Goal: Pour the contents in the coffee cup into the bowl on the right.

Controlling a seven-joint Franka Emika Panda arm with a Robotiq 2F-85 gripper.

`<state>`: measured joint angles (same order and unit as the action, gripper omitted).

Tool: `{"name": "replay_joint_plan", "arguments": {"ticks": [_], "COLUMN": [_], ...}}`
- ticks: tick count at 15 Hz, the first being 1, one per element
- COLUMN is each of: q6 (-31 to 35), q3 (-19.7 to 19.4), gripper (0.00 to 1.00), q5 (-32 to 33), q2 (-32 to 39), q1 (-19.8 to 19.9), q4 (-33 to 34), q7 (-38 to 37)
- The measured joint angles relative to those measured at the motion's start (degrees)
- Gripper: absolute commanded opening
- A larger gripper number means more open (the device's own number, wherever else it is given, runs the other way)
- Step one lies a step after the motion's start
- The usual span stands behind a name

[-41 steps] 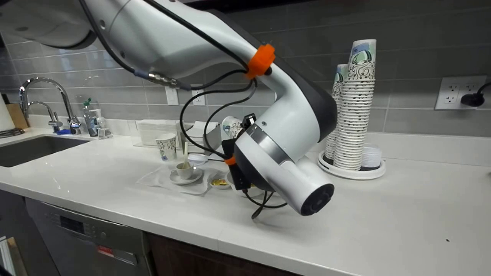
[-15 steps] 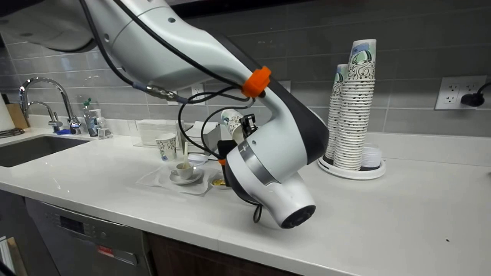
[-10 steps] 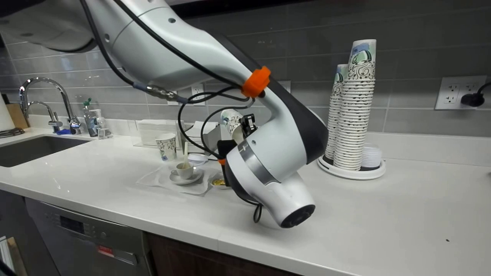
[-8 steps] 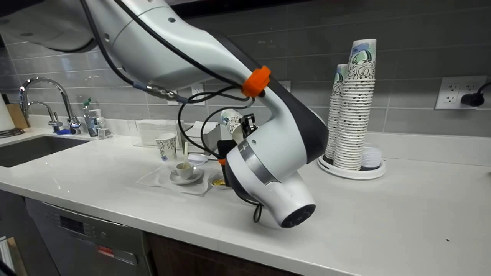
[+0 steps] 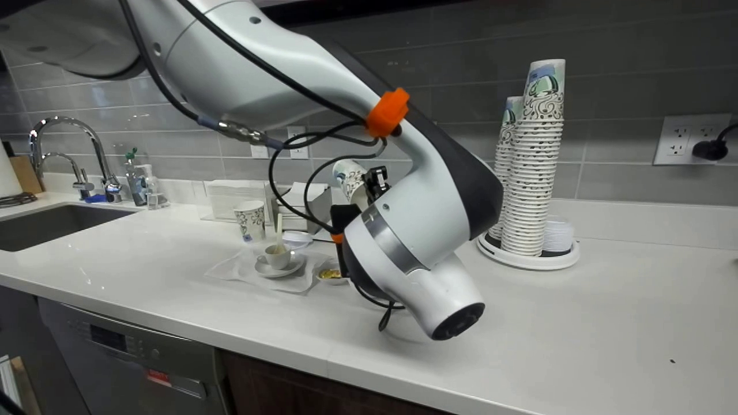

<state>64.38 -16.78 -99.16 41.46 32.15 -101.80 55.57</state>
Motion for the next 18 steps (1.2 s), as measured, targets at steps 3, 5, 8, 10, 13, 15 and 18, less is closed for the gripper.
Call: {"name": "replay_joint_plan", "arguments": {"ticks": [3,5,8,10,13,15,18], "q6": [1.13,3.58,7.17,9.43,13.33,16.99,22.60], "q3": [-2.11,-3.96,-5.70,-5.88,-5.78,-5.56,-5.49], "gripper": [0.01,0.01,0.01,0.01,0.01,0.01,0.01], "q5": [2.61,5.86,12.15,16.80,23.85,28.29,34.46], "q2": [-1.47,-3.82,-8.31,-10.44,-11.03,-10.49,-9.11], "q1": [-1.43,-2.81,-4.41,-4.86,-5.32,-5.37,-5.25], "q4": [0.66,1.72,4.40,6.69,10.06,12.15,15.44], "q7": [-2.11,-3.66,-6.17,-7.56,-7.85,-7.80,-7.79]}}
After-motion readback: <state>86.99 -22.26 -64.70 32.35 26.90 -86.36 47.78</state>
